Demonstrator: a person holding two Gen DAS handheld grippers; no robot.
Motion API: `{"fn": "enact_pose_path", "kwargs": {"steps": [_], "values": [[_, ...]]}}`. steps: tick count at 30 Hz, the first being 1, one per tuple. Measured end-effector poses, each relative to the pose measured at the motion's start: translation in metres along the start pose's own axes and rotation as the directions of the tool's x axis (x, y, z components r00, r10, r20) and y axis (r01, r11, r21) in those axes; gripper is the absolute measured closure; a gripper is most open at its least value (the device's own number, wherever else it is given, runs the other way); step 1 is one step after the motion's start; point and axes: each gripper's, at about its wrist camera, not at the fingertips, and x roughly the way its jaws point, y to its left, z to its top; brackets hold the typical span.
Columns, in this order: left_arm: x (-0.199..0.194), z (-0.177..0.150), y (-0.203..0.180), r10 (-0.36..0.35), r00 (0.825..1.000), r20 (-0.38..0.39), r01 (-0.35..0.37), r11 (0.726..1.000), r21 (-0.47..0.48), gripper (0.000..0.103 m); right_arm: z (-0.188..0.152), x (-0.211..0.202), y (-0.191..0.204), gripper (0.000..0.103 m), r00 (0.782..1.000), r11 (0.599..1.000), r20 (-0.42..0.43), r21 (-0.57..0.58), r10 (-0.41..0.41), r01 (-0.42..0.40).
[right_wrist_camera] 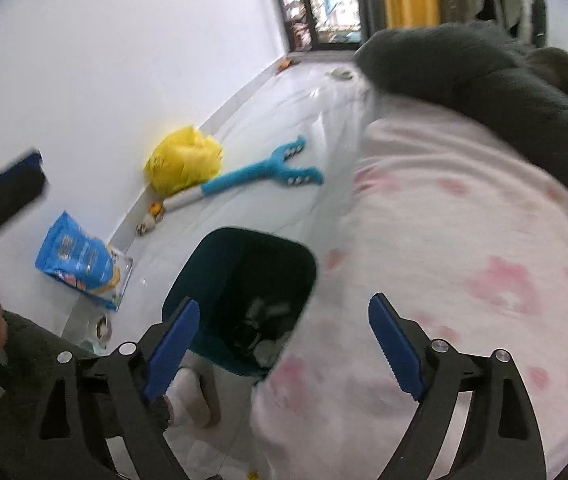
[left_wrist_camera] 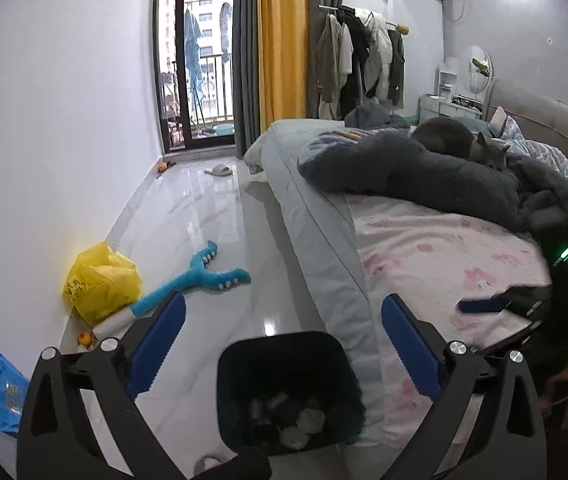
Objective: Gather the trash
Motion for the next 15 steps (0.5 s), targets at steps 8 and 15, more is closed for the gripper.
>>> {"fn": "enact_pose_path", "kwargs": {"steps": [8, 15], "values": [[-0.021, -0.013, -0.021, 0.004, 1.000, 0.024, -0.003, 1.000, -0.023, 0.003, -0.022, -0.093, -0.027, 0.003, 0.979, 0.992, 0.161, 0.018, -0.123, 0.122], [-0.028, -0.026, -0.042, 0.029, 0.999, 0.027, -0.029, 0.999, 0.022, 0.003, -0.056, -0.156, -0.064, 0.003, 0.938, 0.975, 0.268, 0.087, -0.219, 0.203]]}}
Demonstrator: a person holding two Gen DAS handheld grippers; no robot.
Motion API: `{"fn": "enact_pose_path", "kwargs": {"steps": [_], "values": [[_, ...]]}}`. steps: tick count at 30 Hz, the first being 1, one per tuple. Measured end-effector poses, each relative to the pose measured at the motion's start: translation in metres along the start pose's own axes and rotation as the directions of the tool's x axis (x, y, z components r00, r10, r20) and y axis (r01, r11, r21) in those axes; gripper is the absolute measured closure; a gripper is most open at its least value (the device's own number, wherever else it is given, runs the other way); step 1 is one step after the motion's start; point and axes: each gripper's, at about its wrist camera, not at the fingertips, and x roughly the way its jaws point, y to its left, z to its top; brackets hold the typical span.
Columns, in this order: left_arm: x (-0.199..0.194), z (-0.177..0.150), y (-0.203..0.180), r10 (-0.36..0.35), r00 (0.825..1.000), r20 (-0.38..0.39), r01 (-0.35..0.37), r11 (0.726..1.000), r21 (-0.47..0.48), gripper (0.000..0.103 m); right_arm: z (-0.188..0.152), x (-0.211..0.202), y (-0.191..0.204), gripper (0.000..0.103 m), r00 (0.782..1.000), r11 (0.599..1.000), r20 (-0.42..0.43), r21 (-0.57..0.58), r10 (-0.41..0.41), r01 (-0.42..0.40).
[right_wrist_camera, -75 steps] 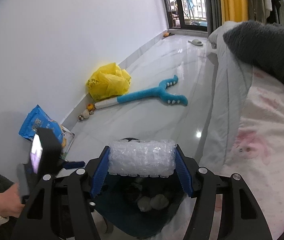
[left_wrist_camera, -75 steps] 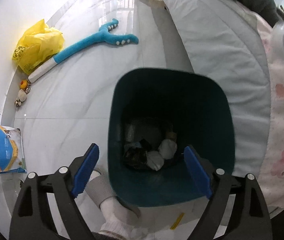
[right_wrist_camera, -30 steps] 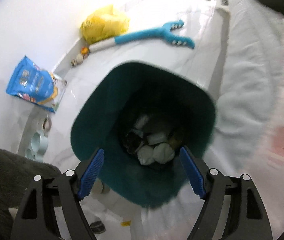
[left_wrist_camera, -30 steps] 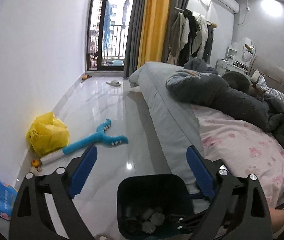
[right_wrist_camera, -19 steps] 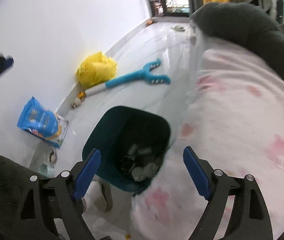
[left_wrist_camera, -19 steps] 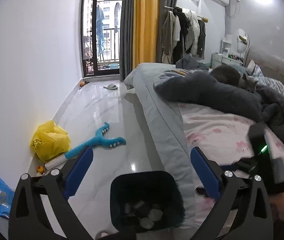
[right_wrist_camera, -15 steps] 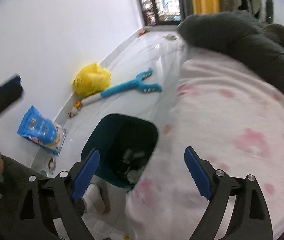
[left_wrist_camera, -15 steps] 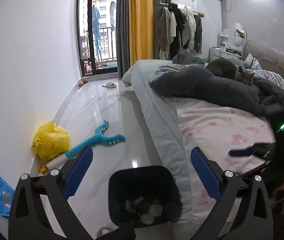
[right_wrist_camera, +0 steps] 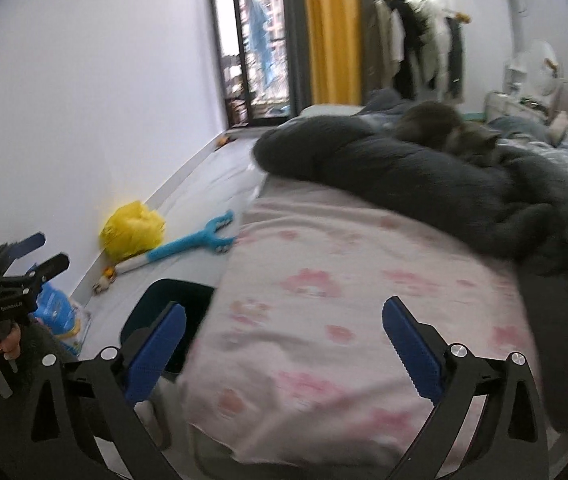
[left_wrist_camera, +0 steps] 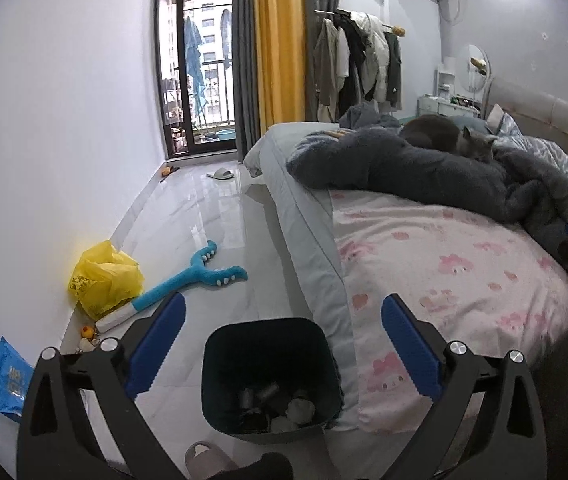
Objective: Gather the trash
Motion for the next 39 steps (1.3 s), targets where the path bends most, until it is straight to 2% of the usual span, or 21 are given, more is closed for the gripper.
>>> {"fn": "enact_pose_path", "kwargs": {"steps": [3, 8, 11, 15, 21, 39], "values": [[-0.004, -0.005, -0.009, 0.000, 1.000, -0.005, 0.000, 1.000, 0.004, 0.003, -0.008, -0.026, -0.021, 0.003, 0.999, 0.999, 0.042, 0.032, -0.011, 0.010], [-0.012, -0.015, -0.023, 0.001, 1.000, 0.009, -0.001, 1.000, -0.001, 0.003, -0.022, -0.052, -0.042, 0.003, 0.998, 0.998, 0.064, 0.051, -0.024, 0.020], [-0.017, -0.021, -0.033, 0.008, 1.000, 0.018, -0.009, 1.000, 0.020, 0.003, -0.029, -0.055, -0.054, 0.003, 0.997, 0.996, 0.079, 0.087, 0.007, -0.013], [-0.019, -0.022, -0.037, 0.017, 0.999, 0.030, -0.018, 1.000, 0.020, 0.003, -0.032, -0.058, -0.056, 0.003, 0.995, 0.995, 0.092, 0.081, 0.045, -0.052], [-0.015, -0.026, -0.035, 0.030, 1.000, 0.001, -0.030, 1.000, 0.002, 0.003, -0.034, -0.062, -0.054, 0.003, 0.992, 0.994, 0.106, 0.075, 0.066, -0.074], [-0.012, -0.027, -0.036, 0.034, 0.999, -0.011, -0.034, 0.999, -0.001, 0.003, -0.033, -0.061, -0.052, 0.003, 0.993, 0.995, 0.090, 0.068, 0.072, -0.078]]}}
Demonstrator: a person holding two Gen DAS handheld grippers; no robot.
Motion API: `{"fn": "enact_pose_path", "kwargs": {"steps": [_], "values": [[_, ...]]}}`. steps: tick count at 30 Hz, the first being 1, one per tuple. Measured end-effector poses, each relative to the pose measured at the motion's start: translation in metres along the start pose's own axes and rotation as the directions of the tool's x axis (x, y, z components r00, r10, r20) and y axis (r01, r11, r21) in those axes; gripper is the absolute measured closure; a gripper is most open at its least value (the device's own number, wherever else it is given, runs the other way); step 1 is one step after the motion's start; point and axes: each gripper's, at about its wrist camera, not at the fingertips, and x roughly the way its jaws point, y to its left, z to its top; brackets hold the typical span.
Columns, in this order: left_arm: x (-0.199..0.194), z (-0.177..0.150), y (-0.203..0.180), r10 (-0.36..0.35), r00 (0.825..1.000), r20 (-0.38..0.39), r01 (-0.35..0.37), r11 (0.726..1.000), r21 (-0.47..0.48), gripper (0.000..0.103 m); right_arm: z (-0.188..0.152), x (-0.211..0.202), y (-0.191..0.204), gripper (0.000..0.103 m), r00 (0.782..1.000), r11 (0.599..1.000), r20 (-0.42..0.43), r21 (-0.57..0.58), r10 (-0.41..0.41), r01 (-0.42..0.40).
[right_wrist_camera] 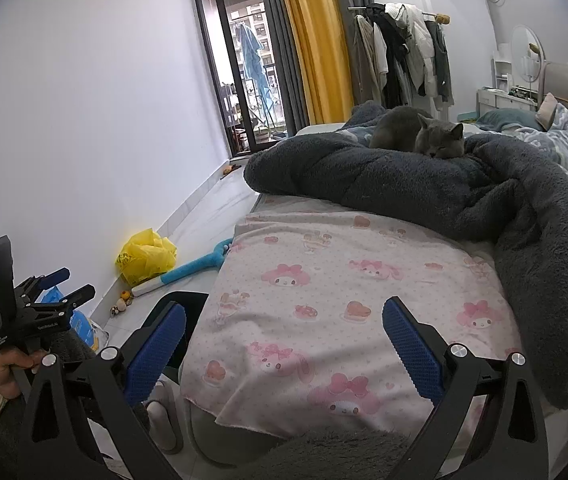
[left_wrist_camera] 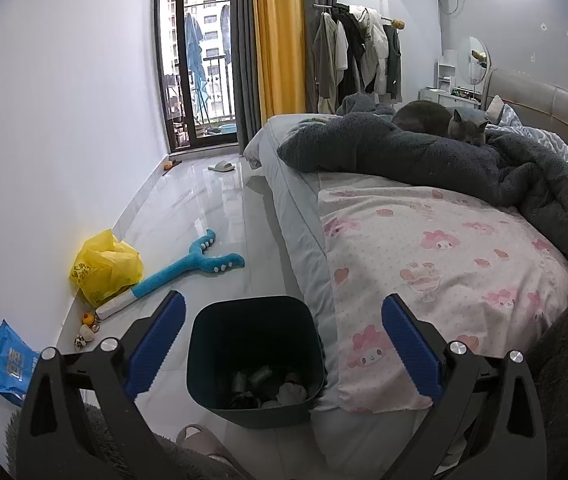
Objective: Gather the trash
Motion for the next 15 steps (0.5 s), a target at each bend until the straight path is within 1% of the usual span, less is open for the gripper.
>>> {"fn": "enact_pose_path", "kwargs": {"steps": [15], "values": [[0.0000, 0.0005, 0.0004, -0.004, 1.000, 0.002, 0.004, 1.000, 0.002, 0.003, -0.0014, 0.0026, -0.0003, 0.003, 1.000, 1.000, -0.007, -0.010, 0.002, -0.002]]}}
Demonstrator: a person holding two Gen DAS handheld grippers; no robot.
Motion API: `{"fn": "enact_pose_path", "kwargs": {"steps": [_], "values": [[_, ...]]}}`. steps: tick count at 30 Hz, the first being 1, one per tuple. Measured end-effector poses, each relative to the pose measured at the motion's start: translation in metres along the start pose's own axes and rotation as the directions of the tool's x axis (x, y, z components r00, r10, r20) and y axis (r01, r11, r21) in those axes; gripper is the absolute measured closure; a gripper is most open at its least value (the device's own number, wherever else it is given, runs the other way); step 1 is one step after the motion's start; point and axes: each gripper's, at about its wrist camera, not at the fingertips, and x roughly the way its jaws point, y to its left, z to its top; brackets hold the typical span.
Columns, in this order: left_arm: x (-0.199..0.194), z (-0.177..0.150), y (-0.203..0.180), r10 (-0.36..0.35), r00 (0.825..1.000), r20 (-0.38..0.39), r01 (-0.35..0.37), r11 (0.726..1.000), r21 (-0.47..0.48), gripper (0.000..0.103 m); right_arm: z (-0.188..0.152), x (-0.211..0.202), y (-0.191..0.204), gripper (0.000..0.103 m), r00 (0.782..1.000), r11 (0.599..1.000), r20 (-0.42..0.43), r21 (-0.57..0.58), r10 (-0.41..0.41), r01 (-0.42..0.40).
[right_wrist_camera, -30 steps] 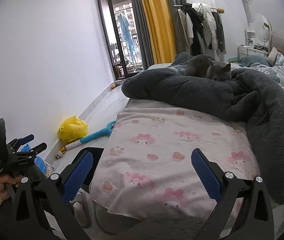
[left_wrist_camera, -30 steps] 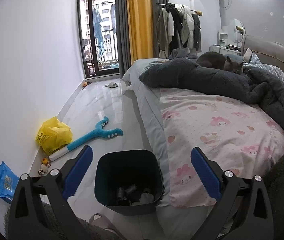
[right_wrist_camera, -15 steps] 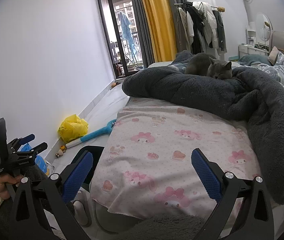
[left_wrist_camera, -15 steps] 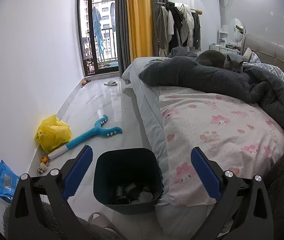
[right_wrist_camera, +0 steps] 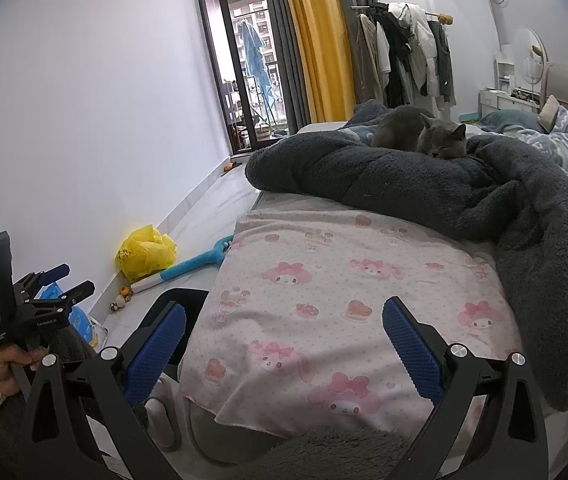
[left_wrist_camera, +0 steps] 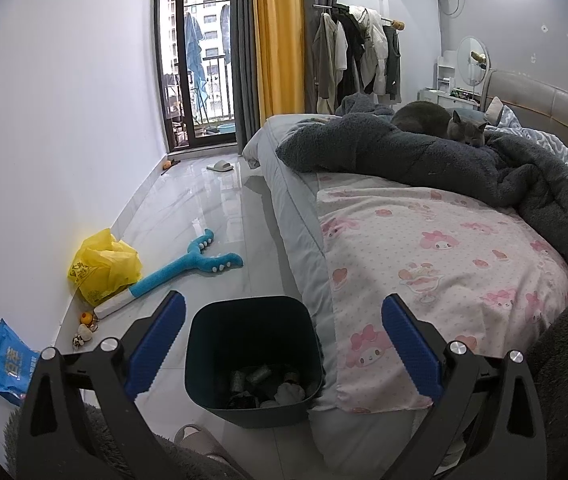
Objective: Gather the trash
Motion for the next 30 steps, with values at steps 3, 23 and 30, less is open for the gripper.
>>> {"fn": "enact_pose_path", "kwargs": {"steps": [3, 23, 30], "values": [[0.0000, -0.0015, -0.0036, 0.000, 1.000, 0.001, 0.000, 1.000, 0.002, 0.003, 0.0003, 0.0002, -0.0003, 0.003, 1.000, 1.000, 0.000, 0.000, 0.000, 0.000], [0.0002, -0.0011, -0.0038, -0.001, 1.000, -0.001, 0.001, 1.000, 0.001, 0.003, 0.0003, -0.0002, 0.0000, 0.003, 1.000, 1.000, -0.001, 0.000, 0.000, 0.000], [0.0003, -0.0012, -0.0047, 0.000, 1.000, -0.002, 0.000, 1.000, 0.002, 0.003, 0.0003, -0.0002, 0.0003, 0.003, 1.000, 1.000, -0.001, -0.001, -0.001, 0.001]]}}
